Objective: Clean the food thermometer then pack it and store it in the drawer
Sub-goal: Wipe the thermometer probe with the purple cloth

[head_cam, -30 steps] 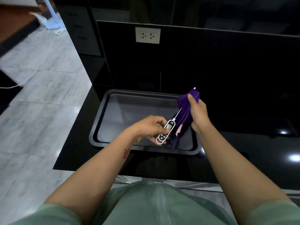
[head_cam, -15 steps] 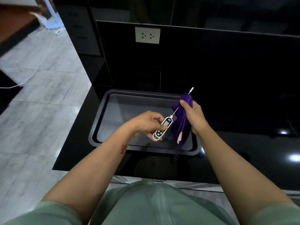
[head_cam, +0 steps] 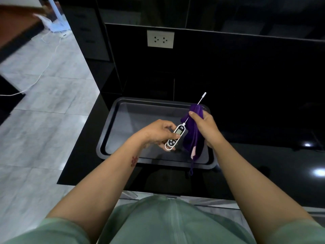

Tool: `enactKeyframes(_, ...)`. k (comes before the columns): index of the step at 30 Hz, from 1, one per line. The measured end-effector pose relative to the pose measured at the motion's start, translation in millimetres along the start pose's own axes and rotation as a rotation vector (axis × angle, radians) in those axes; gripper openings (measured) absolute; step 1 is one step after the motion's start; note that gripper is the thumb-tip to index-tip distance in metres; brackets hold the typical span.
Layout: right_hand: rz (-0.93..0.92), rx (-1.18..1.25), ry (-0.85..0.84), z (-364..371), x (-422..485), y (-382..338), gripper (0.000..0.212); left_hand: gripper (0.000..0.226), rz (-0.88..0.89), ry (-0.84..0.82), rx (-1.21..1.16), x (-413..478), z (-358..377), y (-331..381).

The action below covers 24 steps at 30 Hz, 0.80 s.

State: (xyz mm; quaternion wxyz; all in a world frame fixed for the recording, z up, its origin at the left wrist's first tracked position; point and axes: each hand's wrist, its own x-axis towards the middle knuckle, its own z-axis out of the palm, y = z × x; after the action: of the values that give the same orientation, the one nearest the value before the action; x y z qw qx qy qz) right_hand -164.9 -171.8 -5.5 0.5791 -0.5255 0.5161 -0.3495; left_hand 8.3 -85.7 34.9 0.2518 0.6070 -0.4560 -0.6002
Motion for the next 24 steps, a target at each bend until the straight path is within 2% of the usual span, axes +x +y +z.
enactKeyframes(3, 0.006, 0.007, 0.009, -3, 2, -3, 0.011, 0.026, -0.018, -0.006, 0.007, -1, -2, -1)
enactKeyframes(9, 0.008, 0.107, 0.169, -12, 7, -9, 0.007, 0.018, -0.028, -0.085, 0.012, -4, -3, -10)
enactKeyframes(16, 0.031, 0.011, 0.021, -8, -8, -3, 0.009, 0.02, -0.015, -0.022, 0.001, 8, 2, -5)
enactKeyframes(24, 0.05, 0.044, 0.118, -57, -13, -8, 0.007, 0.012, 0.019, 0.043, -0.167, 27, 28, 6)
